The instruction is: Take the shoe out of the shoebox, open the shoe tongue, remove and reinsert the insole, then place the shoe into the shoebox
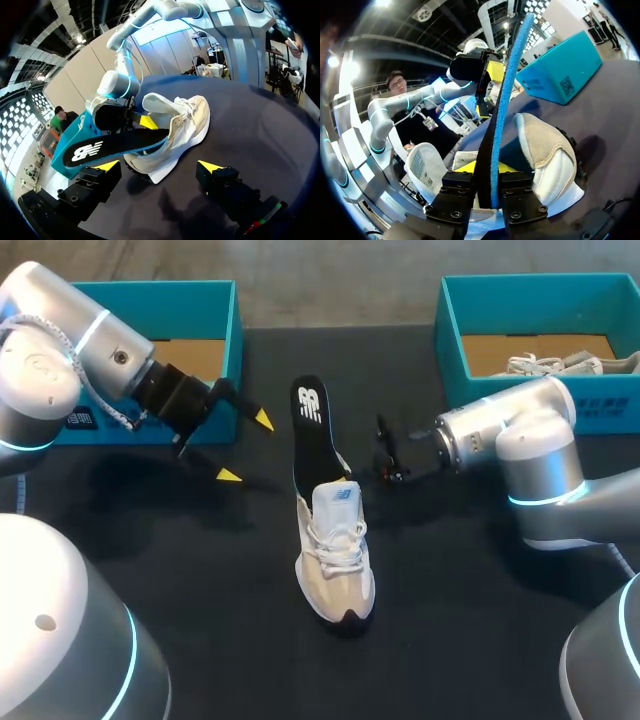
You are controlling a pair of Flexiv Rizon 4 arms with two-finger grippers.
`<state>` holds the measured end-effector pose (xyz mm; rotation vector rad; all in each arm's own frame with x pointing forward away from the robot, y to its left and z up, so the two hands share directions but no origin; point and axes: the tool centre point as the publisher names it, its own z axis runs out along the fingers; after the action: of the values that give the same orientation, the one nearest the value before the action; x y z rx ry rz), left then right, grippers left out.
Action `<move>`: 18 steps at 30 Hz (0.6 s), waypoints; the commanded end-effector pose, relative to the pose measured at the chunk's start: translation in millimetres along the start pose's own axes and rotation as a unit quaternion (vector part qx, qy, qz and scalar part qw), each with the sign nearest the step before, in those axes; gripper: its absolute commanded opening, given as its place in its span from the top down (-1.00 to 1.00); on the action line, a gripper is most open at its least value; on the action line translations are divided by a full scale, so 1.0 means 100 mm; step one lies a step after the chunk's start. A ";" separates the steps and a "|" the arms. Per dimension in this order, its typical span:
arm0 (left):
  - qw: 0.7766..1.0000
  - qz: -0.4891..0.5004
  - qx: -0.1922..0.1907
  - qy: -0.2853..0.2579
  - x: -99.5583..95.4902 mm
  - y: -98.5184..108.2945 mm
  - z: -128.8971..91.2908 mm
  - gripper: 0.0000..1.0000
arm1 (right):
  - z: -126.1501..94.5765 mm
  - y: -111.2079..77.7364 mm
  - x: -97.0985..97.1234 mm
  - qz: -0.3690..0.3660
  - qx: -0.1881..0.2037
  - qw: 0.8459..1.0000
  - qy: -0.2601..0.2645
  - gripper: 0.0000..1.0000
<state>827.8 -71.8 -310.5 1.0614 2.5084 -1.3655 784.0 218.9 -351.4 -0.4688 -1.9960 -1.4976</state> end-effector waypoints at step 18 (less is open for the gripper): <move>1.000 0.000 0.006 -0.001 0.02 0.03 0.03 -1.00 | 0.03 0.26 -0.01 0.024 -0.038 0.999 -0.015 0.47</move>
<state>826.8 -72.5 -311.9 1.0603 2.5052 -1.3778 802.8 225.1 -331.0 -0.5646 -1.9374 -1.5388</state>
